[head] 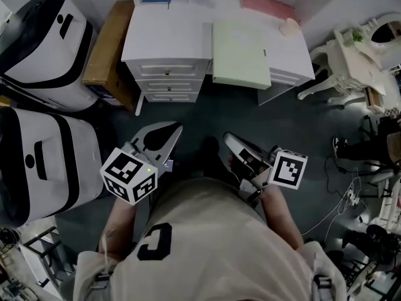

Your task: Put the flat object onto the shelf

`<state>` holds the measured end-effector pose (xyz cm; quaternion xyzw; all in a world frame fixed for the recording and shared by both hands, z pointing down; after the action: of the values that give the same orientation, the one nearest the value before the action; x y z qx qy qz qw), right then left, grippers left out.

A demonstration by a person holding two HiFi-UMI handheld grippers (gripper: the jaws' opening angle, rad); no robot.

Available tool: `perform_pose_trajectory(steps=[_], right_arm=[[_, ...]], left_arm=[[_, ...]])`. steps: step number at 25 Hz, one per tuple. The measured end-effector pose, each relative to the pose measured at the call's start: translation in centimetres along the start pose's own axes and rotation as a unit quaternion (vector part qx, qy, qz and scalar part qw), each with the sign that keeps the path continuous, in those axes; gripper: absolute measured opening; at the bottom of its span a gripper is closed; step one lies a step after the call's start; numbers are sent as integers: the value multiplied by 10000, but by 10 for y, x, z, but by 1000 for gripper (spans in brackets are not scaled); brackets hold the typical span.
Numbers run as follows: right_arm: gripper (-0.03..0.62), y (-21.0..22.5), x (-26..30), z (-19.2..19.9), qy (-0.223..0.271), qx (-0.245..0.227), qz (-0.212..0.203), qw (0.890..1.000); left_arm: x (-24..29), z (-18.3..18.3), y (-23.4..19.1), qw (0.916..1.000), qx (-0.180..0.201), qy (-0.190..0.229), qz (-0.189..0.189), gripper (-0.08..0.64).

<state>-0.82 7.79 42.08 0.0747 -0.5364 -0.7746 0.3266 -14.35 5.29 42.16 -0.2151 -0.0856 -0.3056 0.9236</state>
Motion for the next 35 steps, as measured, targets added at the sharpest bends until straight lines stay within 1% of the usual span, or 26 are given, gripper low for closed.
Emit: perform_pose_trajectory(steps=[4, 11, 14, 16, 19, 21, 29, 31, 32, 35], right_arm=[[21, 25, 1, -19, 5, 386, 65, 9992], [21, 70, 2, -54, 31, 906, 263, 9955], [22, 90, 1, -65, 56, 1055, 302, 9939], [21, 106, -1, -74, 100, 1141, 399, 9926], [21, 132, -6, -88, 263, 1416, 524, 9882], [23, 146, -6, -96, 356, 1651, 514, 9843], [25, 199, 2, -114, 467, 2240, 548, 9719], [52, 208, 8, -118, 452, 2387, 471, 9689], [114, 212, 10, -119, 419, 2438, 441, 9679], [238, 224, 17, -121, 349, 2588, 358, 9646]], left_arm=[[22, -6, -2, 9999, -17, -95, -66, 14], [68, -16, -10, 9996, -125, -223, -94, 14], [86, -17, -12, 9994, -156, -289, -87, 14], [98, -19, -12, 9993, -168, -331, -76, 14], [112, -23, -11, 9991, -181, -367, -97, 14], [119, -25, -12, 9989, -208, -389, -141, 14], [142, -26, -19, 9972, -398, -530, -354, 14], [150, -27, -21, 9967, -425, -570, -390, 14], [153, -27, -22, 9965, -434, -584, -402, 14], [162, -28, -22, 9960, -451, -620, -449, 14]])
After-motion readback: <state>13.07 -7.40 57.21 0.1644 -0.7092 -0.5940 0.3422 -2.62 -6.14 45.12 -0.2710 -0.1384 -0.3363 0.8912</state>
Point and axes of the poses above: the fingertips, and each gripper's own axes: x forward along the fingers, y to its right, z out of its underside, the point moved 2 cm from there along -x, backward along the fingers
